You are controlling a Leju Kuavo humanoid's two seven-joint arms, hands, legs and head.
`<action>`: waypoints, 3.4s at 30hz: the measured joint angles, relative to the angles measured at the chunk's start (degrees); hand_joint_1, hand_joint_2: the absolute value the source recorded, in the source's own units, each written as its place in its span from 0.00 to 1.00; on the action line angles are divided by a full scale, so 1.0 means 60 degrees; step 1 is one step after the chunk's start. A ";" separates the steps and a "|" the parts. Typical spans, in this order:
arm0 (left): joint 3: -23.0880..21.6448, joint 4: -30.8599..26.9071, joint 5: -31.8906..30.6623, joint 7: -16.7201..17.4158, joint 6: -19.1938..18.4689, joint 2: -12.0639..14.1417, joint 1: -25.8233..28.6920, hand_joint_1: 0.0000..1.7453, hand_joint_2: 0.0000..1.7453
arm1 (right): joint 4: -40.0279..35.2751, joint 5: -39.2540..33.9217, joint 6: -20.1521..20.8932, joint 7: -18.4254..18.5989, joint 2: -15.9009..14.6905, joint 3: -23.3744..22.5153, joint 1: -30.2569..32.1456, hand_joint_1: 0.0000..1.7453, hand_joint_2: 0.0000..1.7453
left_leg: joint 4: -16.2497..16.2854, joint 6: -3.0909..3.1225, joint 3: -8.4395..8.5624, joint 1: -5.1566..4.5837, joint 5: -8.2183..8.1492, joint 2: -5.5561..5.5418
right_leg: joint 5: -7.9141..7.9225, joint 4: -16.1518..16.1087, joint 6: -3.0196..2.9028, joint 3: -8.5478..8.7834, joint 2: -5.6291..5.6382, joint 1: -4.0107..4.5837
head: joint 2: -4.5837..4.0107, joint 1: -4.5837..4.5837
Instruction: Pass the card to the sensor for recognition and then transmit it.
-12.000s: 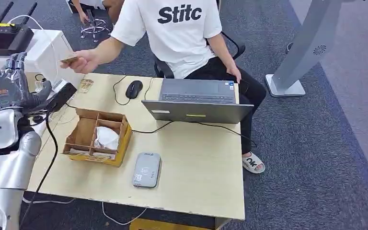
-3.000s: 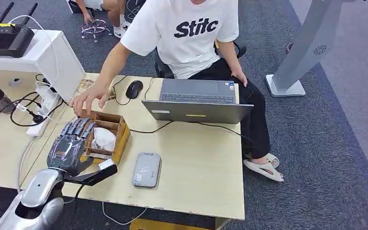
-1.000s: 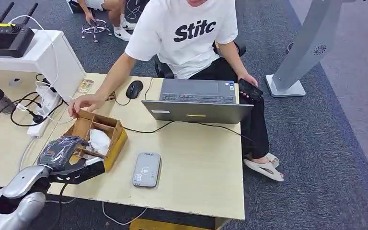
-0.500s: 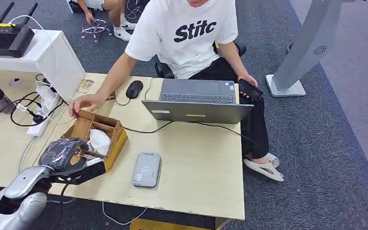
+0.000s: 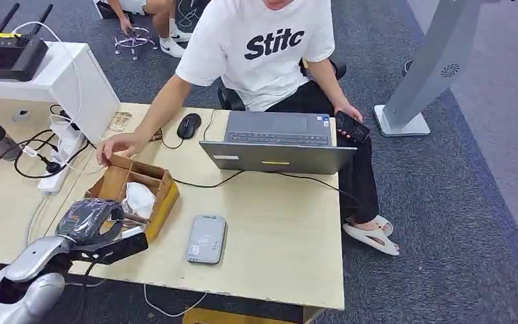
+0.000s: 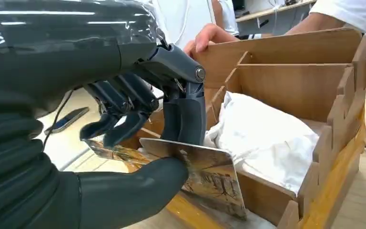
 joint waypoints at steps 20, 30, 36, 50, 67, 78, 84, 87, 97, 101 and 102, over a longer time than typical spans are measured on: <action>0.0000 -0.0367 -0.0503 0.0167 0.0288 0.0622 -0.0299 1.00 1.00 | 0.0004 -0.0113 -0.0124 0.0022 0.0000 0.0000 0.0004 0.00 1.00 | 0.0000 -0.0001 0.0002 0.0003 0.0001 -0.0002 | 0.0000 0.0003 0.0000 -0.0001 -0.0003 0.0002 | 0.0000 -0.0004; 0.0385 -0.1416 -0.0725 0.0277 0.0481 0.1595 -0.1306 1.00 1.00 | 0.0000 -0.0350 -0.0215 -0.0084 0.0000 -0.0102 0.0004 0.00 1.00 | 0.0000 -0.0002 0.0000 0.0008 0.0010 -0.0001 | 0.0006 0.0007 -0.0008 -0.0003 -0.0002 0.0006 | 0.0000 -0.0003; 0.1173 -0.2328 -0.1301 0.0454 0.1080 0.1818 -0.1529 1.00 1.00 | 0.0004 -0.0357 -0.0219 -0.0080 0.0000 -0.0204 -0.0001 0.00 1.00 | 0.0000 -0.0002 0.0001 0.0008 0.0009 0.0000 | 0.0005 0.0007 -0.0009 -0.0005 -0.0002 0.0006 | 0.0000 -0.0004; 0.1278 0.0855 -0.6234 0.1652 0.3727 0.0185 -0.1625 1.00 1.00 | 0.0066 0.0047 -0.0197 0.0058 0.0000 -0.0215 -0.0132 0.00 1.00 | 0.0001 -0.0003 0.0013 0.0001 0.0016 -0.0012 | 0.0007 0.0005 -0.0009 0.0005 -0.0020 0.0001 | 0.0000 0.0000; 0.0025 0.4947 -0.6335 0.2433 0.4772 -0.1231 -0.3270 0.00 0.00 | 0.0073 0.0040 -0.0219 0.0146 -0.0047 -0.0208 -0.0186 0.00 1.00 | 0.0002 -0.0011 0.0009 0.0001 0.0023 -0.0011 | 0.0016 0.0006 -0.0021 -0.0001 -0.0014 0.0001 | 0.0000 0.0000; 0.0511 0.5016 -0.5739 0.1769 0.5480 -0.1629 -0.3568 0.00 0.00 | 0.0073 -0.0047 -0.0346 0.0106 -0.0051 -0.0208 -0.0174 0.00 1.00 | 0.0002 -0.0012 0.0006 0.0001 0.0023 -0.0009 | 0.0016 0.0007 -0.0021 -0.0005 -0.0014 0.0002 | 0.0000 -0.0004; 0.1505 0.2909 -0.0453 -0.1480 0.4859 -0.2627 -0.2612 0.00 0.00 | 0.0077 -0.0204 -0.0379 -0.0018 -0.0047 -0.0226 -0.0157 0.00 1.00 | 0.0002 -0.0006 0.0003 -0.0009 0.0018 -0.0010 | 0.0014 0.0002 -0.0017 0.0000 -0.0016 -0.0004 | 0.0000 -0.0004; 0.1501 0.1134 0.0350 -0.1960 0.4594 -0.3144 -0.1490 0.00 1.00 | 0.0080 -0.0273 -0.0382 -0.0088 -0.0047 -0.0266 -0.0153 0.00 1.00 | 0.0003 0.0008 0.0004 -0.0015 0.0003 0.0017 | 0.0012 0.0000 -0.0016 -0.0006 0.0016 -0.0011 | 0.0000 -0.0007; 0.1228 -0.2952 0.2248 -0.3245 0.5019 -0.3643 0.1278 0.00 1.00 | 0.0077 -0.0630 -0.0561 -0.0269 -0.0047 -0.0525 -0.0028 0.00 1.00 | 0.0001 0.0015 -0.0008 -0.0005 -0.0004 0.0014 | 0.0002 0.0000 -0.0010 -0.0016 0.0003 -0.0003 | 0.0000 0.0000; 0.1275 -0.4019 0.2481 -0.3742 0.5454 -0.3643 0.2137 0.00 1.00 | 0.0076 -0.0732 -0.0568 -0.0313 -0.0033 -0.0608 -0.0008 0.00 1.00 | -0.0003 0.0015 -0.0008 -0.0004 -0.0003 0.0016 | 0.0002 0.0004 -0.0010 -0.0013 0.0005 -0.0001 | 0.0000 0.0000; 0.1330 -0.4292 0.2587 -0.3909 0.5636 -0.3643 0.2388 0.00 1.00 | 0.0076 -0.0761 -0.0583 -0.0321 -0.0025 -0.0638 0.0001 0.00 1.00 | -0.0003 0.0015 -0.0009 -0.0005 -0.0003 0.0017 | 0.0002 0.0004 -0.0011 -0.0012 0.0005 -0.0001 | 0.0000 -0.0004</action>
